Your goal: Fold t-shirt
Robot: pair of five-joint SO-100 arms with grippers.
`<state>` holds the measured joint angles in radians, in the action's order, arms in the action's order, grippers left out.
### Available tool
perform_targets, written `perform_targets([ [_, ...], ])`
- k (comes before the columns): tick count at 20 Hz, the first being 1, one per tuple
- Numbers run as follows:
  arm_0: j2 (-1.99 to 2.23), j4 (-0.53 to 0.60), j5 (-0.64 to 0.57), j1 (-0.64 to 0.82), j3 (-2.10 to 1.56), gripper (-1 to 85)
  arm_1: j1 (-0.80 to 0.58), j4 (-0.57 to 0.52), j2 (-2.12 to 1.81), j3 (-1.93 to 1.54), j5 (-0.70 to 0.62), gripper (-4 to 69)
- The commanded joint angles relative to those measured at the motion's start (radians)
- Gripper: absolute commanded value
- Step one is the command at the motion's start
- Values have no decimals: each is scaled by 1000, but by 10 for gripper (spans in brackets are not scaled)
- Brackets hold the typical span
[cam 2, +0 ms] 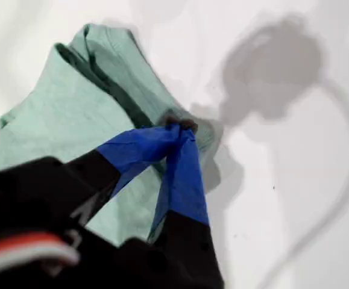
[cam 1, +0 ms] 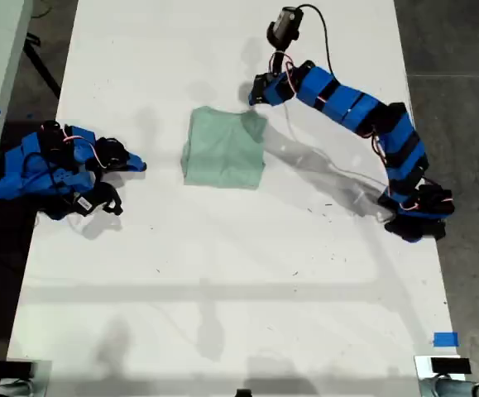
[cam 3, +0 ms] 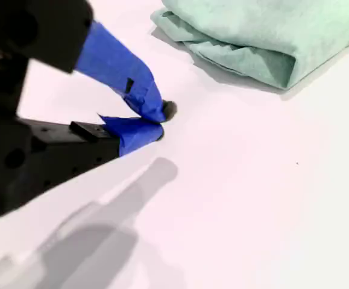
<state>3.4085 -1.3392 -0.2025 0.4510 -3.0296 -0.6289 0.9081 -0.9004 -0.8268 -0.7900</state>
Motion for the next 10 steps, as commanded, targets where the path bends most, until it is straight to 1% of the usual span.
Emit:
perform_targets([
  [1,6,-2,11,-15,5,49,31,138,-262,-74,-8,-14],
  [2,6,-20,9,-15,5,48,44,210,-348,-130,12,-15],
  [3,8,-20,5,-14,5,48,63,249,-466,-241,35,-15],
  [6,8,-20,5,-18,5,48,129,265,-922,-719,147,-15],
  [10,8,-20,5,-21,3,48,259,282,-1476,-1322,416,-15],
])
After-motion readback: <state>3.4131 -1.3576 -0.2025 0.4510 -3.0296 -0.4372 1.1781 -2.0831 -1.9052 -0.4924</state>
